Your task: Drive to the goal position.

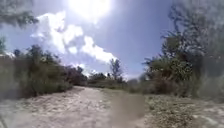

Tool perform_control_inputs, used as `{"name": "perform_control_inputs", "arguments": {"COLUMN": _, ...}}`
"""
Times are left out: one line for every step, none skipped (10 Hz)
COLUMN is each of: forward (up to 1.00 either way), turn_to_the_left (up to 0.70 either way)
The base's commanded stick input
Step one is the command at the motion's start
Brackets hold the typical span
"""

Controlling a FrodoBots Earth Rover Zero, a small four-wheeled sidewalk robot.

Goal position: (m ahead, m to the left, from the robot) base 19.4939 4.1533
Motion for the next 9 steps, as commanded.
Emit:
{"name": "perform_control_inputs", "arguments": {"forward": 0.7, "turn_to_the_left": 0.35}}
{"name": "perform_control_inputs", "arguments": {"forward": 0.7, "turn_to_the_left": 0.35}}
{"name": "perform_control_inputs", "arguments": {"forward": 0.7, "turn_to_the_left": 0.35}}
{"name": "perform_control_inputs", "arguments": {"forward": 0.7, "turn_to_the_left": 0.35}}
{"name": "perform_control_inputs", "arguments": {"forward": 0.7, "turn_to_the_left": 0.35}}
{"name": "perform_control_inputs", "arguments": {"forward": 0.7, "turn_to_the_left": 0.35}}
{"name": "perform_control_inputs", "arguments": {"forward": 0.7, "turn_to_the_left": 0.25}}
{"name": "perform_control_inputs", "arguments": {"forward": 0.7, "turn_to_the_left": 0.0}}
{"name": "perform_control_inputs", "arguments": {"forward": 0.7, "turn_to_the_left": 0.0}}
